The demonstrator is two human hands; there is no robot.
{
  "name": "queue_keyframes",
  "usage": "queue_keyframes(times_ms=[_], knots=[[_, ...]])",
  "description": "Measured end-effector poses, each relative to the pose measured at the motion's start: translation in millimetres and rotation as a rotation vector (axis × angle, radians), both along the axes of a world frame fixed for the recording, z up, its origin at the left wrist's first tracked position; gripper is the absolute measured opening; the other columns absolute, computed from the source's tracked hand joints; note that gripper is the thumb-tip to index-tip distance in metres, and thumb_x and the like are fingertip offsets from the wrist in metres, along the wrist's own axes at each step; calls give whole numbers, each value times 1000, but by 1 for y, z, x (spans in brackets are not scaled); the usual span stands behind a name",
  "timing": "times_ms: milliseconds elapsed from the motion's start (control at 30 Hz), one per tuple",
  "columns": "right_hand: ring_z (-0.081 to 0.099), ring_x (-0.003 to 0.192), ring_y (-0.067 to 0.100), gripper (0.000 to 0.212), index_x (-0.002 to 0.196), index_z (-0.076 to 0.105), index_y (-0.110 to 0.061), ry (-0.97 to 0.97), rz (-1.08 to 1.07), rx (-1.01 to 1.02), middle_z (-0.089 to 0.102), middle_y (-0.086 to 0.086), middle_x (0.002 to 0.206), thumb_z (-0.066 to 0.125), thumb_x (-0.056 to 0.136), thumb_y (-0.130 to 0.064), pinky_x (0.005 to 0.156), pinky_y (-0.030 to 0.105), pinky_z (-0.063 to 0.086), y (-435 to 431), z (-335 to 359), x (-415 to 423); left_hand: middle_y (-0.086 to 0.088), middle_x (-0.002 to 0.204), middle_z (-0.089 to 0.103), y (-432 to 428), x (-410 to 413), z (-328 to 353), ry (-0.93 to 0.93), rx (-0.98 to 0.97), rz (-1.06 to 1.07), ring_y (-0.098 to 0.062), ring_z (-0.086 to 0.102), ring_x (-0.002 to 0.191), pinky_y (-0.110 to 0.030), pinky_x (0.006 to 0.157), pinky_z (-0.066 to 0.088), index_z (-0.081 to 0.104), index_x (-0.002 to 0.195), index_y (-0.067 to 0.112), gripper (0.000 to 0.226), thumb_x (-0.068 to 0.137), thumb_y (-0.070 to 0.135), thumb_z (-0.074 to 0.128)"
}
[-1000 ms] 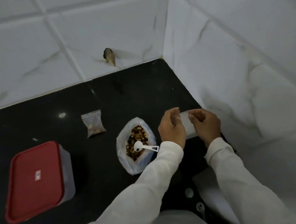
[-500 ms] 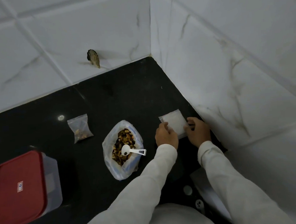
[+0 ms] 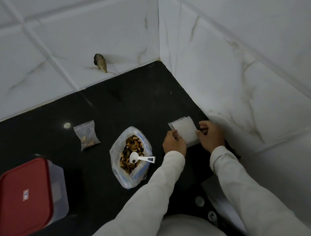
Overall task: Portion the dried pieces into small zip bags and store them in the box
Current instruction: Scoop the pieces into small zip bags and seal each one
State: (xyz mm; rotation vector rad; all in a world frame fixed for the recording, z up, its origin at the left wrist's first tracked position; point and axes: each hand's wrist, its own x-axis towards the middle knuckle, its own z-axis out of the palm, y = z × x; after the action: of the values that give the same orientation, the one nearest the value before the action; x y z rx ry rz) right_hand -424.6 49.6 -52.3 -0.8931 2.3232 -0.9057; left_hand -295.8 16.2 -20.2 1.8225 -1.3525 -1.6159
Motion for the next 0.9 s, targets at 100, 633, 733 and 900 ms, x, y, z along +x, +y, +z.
queue_keyframes(times_ms=[100, 633, 733, 900], knots=[[56, 93, 14, 39, 125, 59, -10, -24, 26, 61, 63, 7, 118, 68, 87, -11, 83, 27, 46, 0, -3, -1, -4, 135, 58, -1, 3, 0, 10, 18, -1, -21, 54, 126, -32, 102, 43, 57, 130, 17, 31, 101, 14, 50], [61, 91, 15, 25, 113, 65, -10, -12, 19, -52, 69, 5, 107, 66, 88, -13, 79, 25, 46, -3, 13, 8, 1, 135, 57, 0, 1, 13, 113, 14, -3, -18, 53, 126, -23, 95, 38, 59, 130, 19, 32, 98, 14, 54], [64, 94, 17, 23, 110, 67, -11, -62, -32, -107, 69, 2, 103, 68, 88, -16, 80, 24, 45, -1, 31, 12, 2, 131, 58, -4, 0, 21, 170, 2, 21, -15, 54, 122, -22, 93, 37, 60, 128, 21, 31, 98, 13, 55], [63, 87, 3, 11, 97, 66, -21, -139, -32, -287, 68, -10, 92, 70, 87, -23, 72, 13, 44, -9, 79, 45, 6, 116, 67, -21, 21, 39, 278, -105, 139, -13, 62, 108, -35, 100, 50, 66, 110, 29, 18, 95, 21, 60]])
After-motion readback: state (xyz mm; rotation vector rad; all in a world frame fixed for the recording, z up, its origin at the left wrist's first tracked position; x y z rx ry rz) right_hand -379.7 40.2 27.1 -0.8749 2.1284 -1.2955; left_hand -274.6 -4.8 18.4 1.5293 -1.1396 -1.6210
